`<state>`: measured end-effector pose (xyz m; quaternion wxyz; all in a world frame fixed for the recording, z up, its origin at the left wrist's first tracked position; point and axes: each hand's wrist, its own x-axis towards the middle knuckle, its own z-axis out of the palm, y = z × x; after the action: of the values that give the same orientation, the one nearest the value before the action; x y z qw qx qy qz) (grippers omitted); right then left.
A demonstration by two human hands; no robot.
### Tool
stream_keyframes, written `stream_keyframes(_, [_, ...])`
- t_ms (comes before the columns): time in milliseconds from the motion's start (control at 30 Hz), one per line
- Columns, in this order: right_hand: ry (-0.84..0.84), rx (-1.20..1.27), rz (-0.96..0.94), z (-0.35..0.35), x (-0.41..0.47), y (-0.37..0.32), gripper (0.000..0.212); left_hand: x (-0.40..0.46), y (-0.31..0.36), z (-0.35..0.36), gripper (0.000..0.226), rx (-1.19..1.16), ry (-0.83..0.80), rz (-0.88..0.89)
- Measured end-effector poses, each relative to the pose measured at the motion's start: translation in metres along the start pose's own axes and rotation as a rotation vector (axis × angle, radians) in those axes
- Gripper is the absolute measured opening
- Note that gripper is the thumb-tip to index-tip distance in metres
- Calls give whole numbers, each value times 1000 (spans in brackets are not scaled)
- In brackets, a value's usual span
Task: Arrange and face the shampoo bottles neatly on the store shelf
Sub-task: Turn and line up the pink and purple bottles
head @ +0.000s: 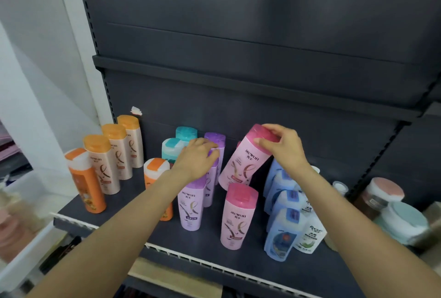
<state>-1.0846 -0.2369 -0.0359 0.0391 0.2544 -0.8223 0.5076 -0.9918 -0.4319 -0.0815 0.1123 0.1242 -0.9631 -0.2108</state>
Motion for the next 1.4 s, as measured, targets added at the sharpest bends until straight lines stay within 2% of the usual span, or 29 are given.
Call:
stream_keyframes(133, [104,184,5,-32,-2,-21,31,-2,25,-13,28,-302,96,-37])
stream_keyframes(267, [187,349,15,-62,-12,-41,21,-6,53,-24,38,-555,116,-219])
stream_keyframes(333, [210,425,14,-73,-18,-49,18,-8,61,-24,43,-690,73,-363])
stream_keyframes(400, [226,508,26,-82,-24,-52,17,-11,68,-25,45,-931,-24,-486])
stream_keyframes(500, [207,592,12,-91,-32,-52,20,-13,76,-28,42,-1269,-31,-473])
stream_keyframes(667, [93,537,-30,-103,-37,-48,41,-20,83,-34,36,-1553,51,-445])
stream_keyframes(767, [82,480,3,-105,-42,-40,48,-25,80,-36,47,-1525,111,-468])
stream_keyframes(833, [84,507,28,-103,-46,-36,49,-29,79,-38,47,-1513,168,-470])
stream_keyframes(967, [37,684,97,-104,-47,-34,45,-37,80,-49,33,-1602,214,-425])
stream_keyframes(1100, [93,823,167,-103,-47,-34,39,-45,84,-56,14,-1591,282,-246])
stream_keyframes(1200, [129,807,206,-100,-48,-33,36,-50,85,-58,19,-1530,290,-156])
stream_keyframes(1300, [122,936,251,-98,-48,-31,40,-54,85,-61,21,-1438,247,-90])
stream_keyframes(1400, [104,990,284,-96,-50,-29,26,-59,82,-65,35,-1410,205,-37])
